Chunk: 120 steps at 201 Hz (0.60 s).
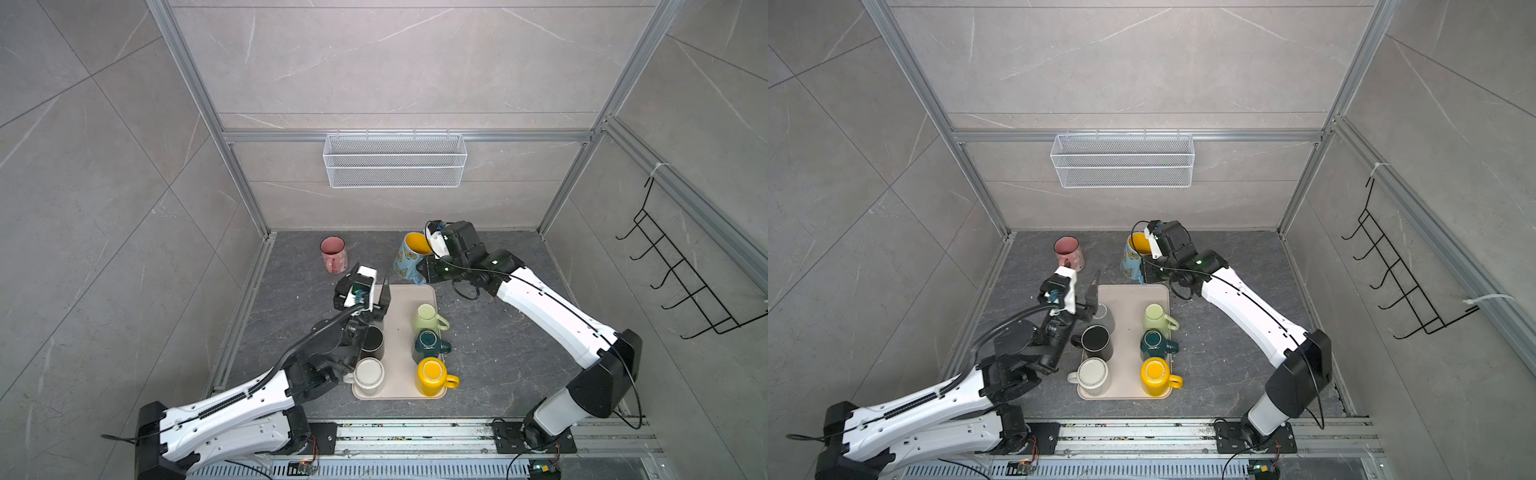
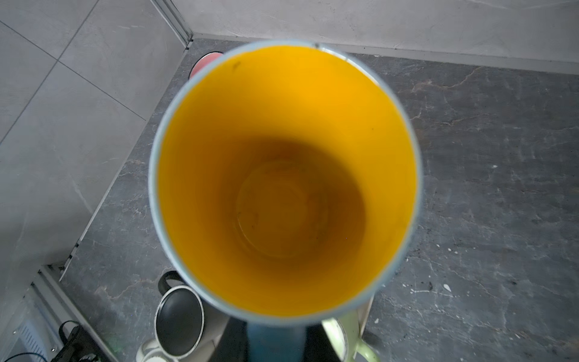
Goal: Turn the mug right side up
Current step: 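Withdraw the open left gripper while the right gripper carries the mug toward the pink mug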
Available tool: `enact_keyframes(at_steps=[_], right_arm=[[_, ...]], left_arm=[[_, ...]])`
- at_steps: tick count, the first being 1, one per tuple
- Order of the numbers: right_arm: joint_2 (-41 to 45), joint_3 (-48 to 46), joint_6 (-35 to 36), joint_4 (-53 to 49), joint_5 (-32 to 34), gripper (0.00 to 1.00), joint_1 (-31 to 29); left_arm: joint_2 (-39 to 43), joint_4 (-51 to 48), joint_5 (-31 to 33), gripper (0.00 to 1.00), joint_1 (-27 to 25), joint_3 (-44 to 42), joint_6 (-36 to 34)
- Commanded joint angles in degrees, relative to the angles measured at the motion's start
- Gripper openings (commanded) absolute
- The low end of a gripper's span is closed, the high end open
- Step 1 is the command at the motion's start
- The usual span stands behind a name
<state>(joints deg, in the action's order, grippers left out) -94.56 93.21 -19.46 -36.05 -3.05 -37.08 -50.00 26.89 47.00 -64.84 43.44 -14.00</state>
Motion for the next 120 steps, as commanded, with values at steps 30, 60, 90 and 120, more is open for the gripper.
enact_keyframes(at_steps=[30,60,90,120], right_arm=[[-14.43,16.79,-5.58,2.80,9.06,0.00,-4.89],[-25.56,29.71,-7.18,-2.34,12.85,0.00,-7.08],[-36.46,44.09,-9.31,-7.96,15.81,0.00,-8.24],[-48.56,62.02,-11.09,-14.64,18.50,0.00,-9.04]], left_arm=[[-1.97,-7.66,10.45,0.67,0.22,-1.40,17.99],[-1.22,-8.50,14.47,0.67,0.24,-2.32,17.78],[2.58,-8.09,16.14,0.67,0.68,-4.67,17.25],[8.75,-6.92,16.74,0.67,1.88,-8.67,19.47]])
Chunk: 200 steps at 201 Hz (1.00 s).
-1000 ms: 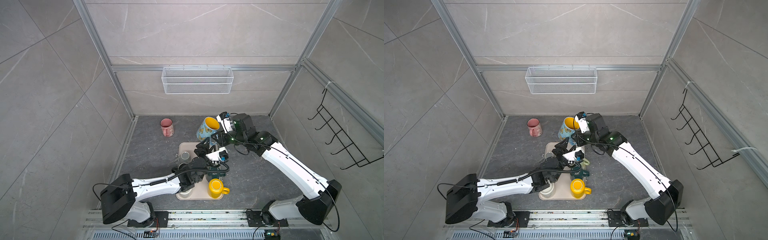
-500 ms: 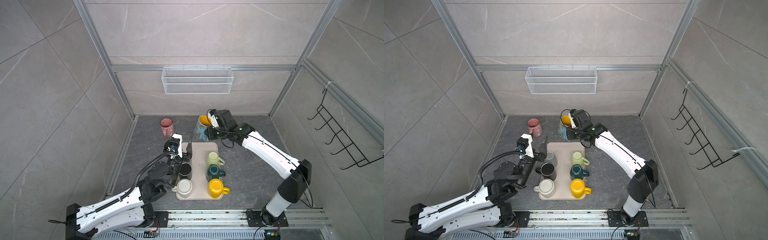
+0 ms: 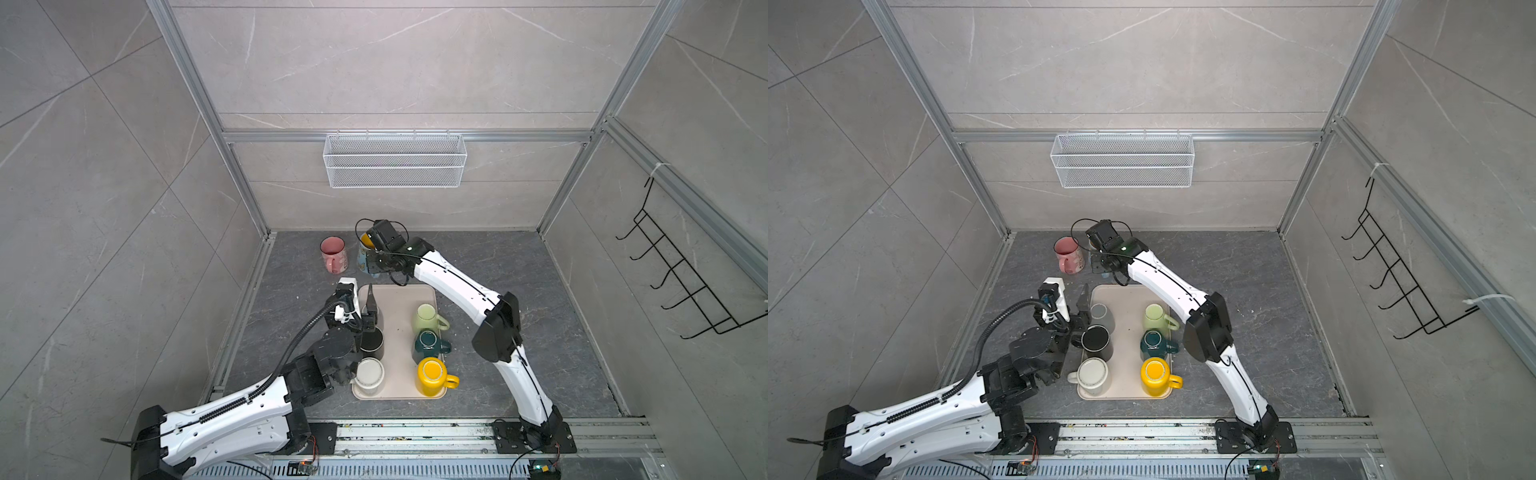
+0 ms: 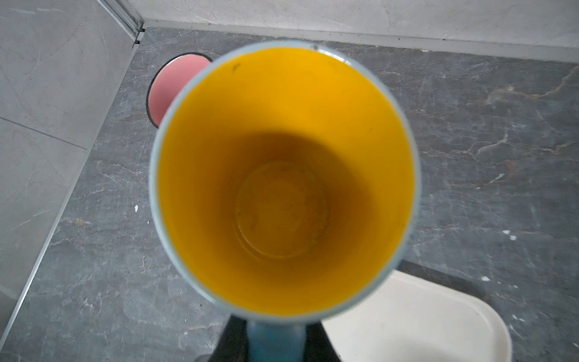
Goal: Turn the mug right side up
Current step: 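Withdraw the open left gripper while the right gripper carries the mug toward the pink mug, then lower the upright blue butterfly mug beside the pink mug with the right gripper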
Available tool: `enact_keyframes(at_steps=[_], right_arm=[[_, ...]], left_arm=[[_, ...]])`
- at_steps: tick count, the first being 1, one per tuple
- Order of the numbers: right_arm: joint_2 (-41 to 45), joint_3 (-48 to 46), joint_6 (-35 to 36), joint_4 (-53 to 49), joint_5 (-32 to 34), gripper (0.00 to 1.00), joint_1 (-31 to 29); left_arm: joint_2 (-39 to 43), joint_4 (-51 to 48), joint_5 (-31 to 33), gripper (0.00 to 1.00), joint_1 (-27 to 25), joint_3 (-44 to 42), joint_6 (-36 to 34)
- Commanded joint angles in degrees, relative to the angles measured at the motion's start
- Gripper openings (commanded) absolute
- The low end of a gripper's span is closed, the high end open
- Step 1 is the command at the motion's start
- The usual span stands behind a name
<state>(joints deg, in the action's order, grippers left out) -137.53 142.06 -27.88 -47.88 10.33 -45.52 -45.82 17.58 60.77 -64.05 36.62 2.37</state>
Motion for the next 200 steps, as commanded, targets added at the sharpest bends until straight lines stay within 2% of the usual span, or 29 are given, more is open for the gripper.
enact_keyframes(at_steps=[1,21,35,86,136,200], right_arm=[[-6.01,13.95,-2.69,-2.96,5.13,0.00,-0.61],[-13.33,24.17,-3.96,-5.96,5.13,0.00,-0.71],[-15.75,27.46,-4.68,-6.28,5.45,0.00,-0.80],[-14.41,18.24,-6.03,1.28,5.41,0.00,-0.84],[-17.74,21.72,-6.09,2.85,5.92,0.00,-0.85],[-19.66,21.09,-6.31,6.96,5.83,0.00,-0.87]], left_arm=[[4.94,2.42,2.92,0.67,1.15,-1.92,3.13],[8.82,2.11,2.34,0.66,2.11,-4.19,4.35],[10.85,1.33,1.91,0.66,2.60,-5.17,4.83],[12.87,-1.04,1.74,0.66,3.67,-5.57,5.10],[12.31,-1.14,1.54,0.66,4.49,-5.57,5.41],[12.51,-1.37,0.61,0.66,5.56,-5.77,5.72]])
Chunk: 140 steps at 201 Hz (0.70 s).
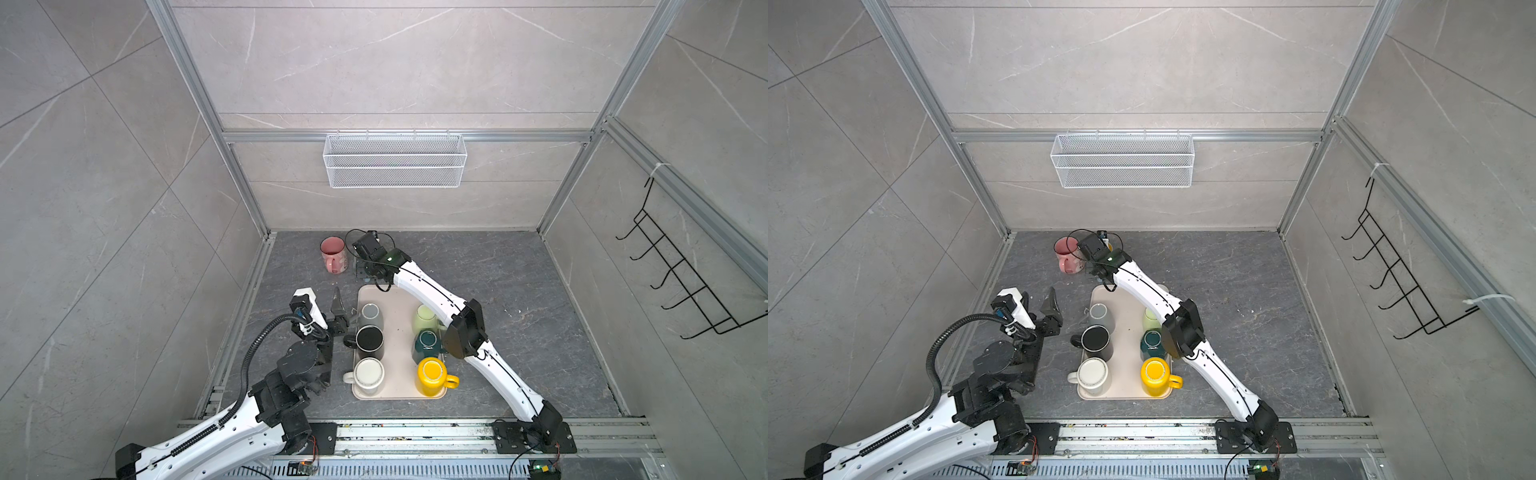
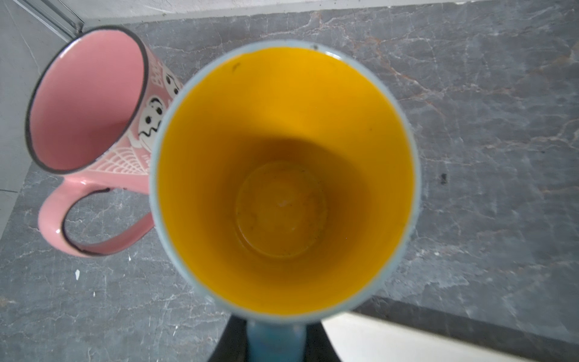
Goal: Turn the mug right side up
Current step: 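Lower the upright blue butterfly mug beside the pink mug with the right gripper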
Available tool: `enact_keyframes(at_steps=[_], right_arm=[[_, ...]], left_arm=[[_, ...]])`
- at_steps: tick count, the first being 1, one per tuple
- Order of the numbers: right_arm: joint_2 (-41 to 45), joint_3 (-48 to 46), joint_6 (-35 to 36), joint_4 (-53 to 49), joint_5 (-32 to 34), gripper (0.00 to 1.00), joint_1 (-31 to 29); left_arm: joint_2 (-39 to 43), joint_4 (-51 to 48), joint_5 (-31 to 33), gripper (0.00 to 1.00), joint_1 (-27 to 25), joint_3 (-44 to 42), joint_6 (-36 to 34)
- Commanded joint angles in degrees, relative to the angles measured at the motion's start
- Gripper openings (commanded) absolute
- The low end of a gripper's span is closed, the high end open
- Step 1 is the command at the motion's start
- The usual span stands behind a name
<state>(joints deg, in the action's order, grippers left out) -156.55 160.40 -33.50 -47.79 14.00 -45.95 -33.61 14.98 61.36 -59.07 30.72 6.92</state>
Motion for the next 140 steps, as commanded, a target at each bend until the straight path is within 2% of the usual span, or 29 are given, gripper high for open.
enact_keyframes(at_steps=[1,92,140], right_arm=[[-0.67,2.74,-0.69,6.90,2.17,0.00,-0.40],[-1.82,2.78,-0.66,9.64,2.30,0.00,-0.36],[-2.34,2.78,-0.65,10.26,2.35,0.09,-0.36]], left_arm=[[0.29,1.26,0.00,0.66,0.60,0.22,1.17],[0.29,1.39,-0.54,0.66,2.75,-0.51,1.48],[0.64,1.23,-0.39,0.66,3.43,-0.94,1.61]])
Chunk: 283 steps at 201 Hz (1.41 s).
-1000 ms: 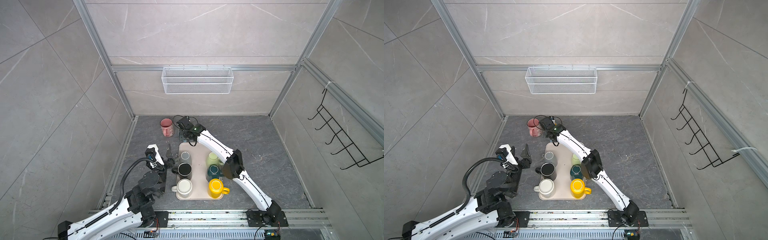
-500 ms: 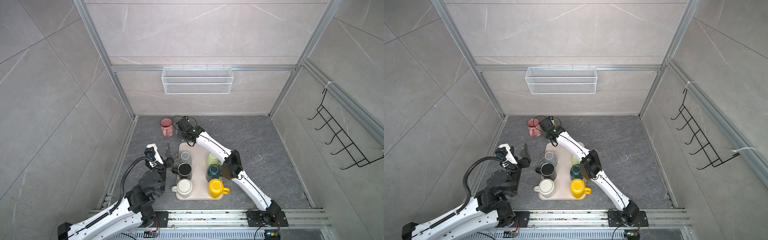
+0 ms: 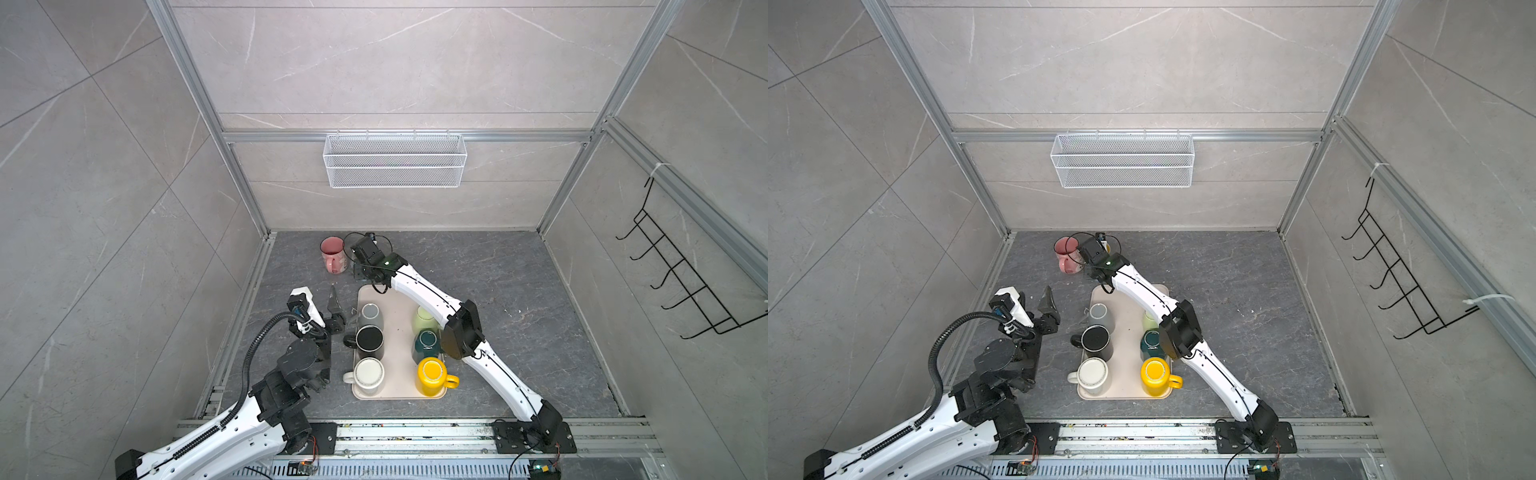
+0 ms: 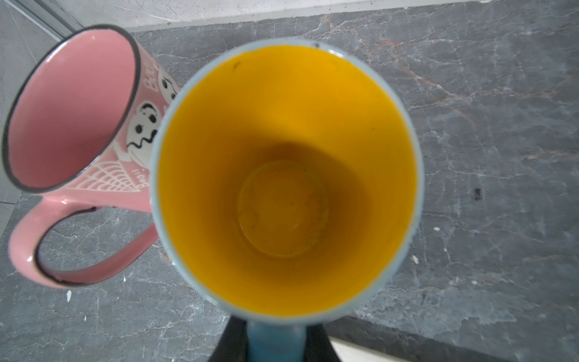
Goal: Turn the mug right side up
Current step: 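Lower the upright blue butterfly mug beside the pink mug with the right gripper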
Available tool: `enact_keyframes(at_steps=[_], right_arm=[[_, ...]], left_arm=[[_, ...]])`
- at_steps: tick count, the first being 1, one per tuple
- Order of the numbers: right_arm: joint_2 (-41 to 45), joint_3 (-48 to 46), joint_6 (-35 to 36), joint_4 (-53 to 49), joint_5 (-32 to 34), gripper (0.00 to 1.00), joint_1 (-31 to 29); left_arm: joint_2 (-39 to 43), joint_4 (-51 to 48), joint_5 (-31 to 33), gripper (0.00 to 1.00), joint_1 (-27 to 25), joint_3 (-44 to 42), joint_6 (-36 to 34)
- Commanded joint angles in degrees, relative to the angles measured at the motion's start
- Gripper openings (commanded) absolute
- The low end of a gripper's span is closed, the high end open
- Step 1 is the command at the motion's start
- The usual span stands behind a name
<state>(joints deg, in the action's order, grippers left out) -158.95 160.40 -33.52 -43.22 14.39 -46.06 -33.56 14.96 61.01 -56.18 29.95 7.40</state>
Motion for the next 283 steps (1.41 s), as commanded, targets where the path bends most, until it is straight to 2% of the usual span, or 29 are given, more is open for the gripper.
enact_keyframes(at_steps=[1,139,283], right_arm=[[0.05,2.80,-0.60,5.74,1.95,0.09,-0.25],[-0.53,2.76,-1.79,6.87,-0.78,0.31,-0.25],[-0.29,2.35,-4.34,5.05,-4.65,0.30,-0.25]], left_arm=[[0.65,1.23,-0.07,0.66,0.59,-0.21,1.17],[3.28,-1.71,1.56,0.67,1.78,-0.95,3.72],[5.19,-4.26,1.30,0.67,2.09,-0.94,5.79]])
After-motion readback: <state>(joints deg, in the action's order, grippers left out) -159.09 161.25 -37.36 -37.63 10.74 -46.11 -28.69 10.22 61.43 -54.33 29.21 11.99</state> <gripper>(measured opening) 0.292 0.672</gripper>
